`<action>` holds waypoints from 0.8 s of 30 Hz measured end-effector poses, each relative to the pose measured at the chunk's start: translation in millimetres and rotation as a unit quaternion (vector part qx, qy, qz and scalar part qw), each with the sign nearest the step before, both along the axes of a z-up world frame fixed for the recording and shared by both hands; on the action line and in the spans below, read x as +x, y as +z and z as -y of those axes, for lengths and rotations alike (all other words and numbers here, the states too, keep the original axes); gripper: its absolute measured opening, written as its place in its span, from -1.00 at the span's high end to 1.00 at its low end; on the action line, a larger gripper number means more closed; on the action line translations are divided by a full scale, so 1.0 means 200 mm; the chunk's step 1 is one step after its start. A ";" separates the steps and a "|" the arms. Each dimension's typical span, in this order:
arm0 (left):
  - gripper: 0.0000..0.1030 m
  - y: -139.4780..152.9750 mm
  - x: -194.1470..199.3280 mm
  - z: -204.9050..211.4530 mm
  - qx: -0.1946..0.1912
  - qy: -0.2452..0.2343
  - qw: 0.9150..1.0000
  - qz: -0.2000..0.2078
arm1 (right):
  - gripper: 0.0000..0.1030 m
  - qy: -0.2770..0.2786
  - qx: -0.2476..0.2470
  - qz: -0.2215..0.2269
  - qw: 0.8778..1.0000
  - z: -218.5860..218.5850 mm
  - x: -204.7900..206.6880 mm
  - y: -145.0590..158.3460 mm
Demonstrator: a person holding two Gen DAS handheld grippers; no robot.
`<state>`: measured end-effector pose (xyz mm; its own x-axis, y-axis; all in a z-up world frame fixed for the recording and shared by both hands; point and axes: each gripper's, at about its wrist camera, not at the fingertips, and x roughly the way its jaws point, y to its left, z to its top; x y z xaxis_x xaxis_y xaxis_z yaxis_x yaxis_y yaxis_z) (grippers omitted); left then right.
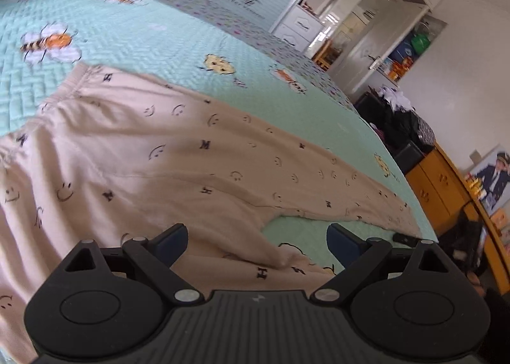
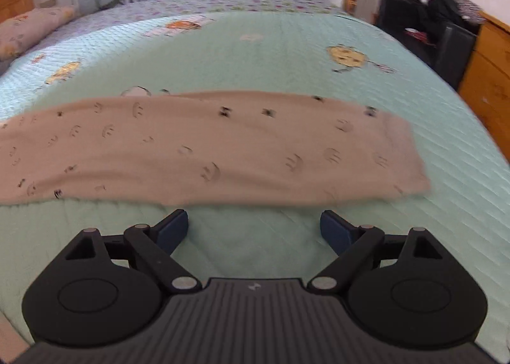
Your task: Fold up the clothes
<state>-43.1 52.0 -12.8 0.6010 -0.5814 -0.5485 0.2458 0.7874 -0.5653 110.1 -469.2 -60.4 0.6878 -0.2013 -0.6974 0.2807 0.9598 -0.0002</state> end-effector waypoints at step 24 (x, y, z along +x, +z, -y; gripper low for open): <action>-0.84 0.06 -0.08 0.07 -0.003 -0.024 0.999 0.022 | -0.81 0.099 0.027 -0.003 0.995 -0.36 0.50 0.05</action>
<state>-59.3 37.2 -1.7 0.5951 -0.6138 -0.5188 0.3085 0.7705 -0.5578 209.6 -397.2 -50.1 0.7067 -0.0241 -0.7071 0.0855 0.9950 0.0516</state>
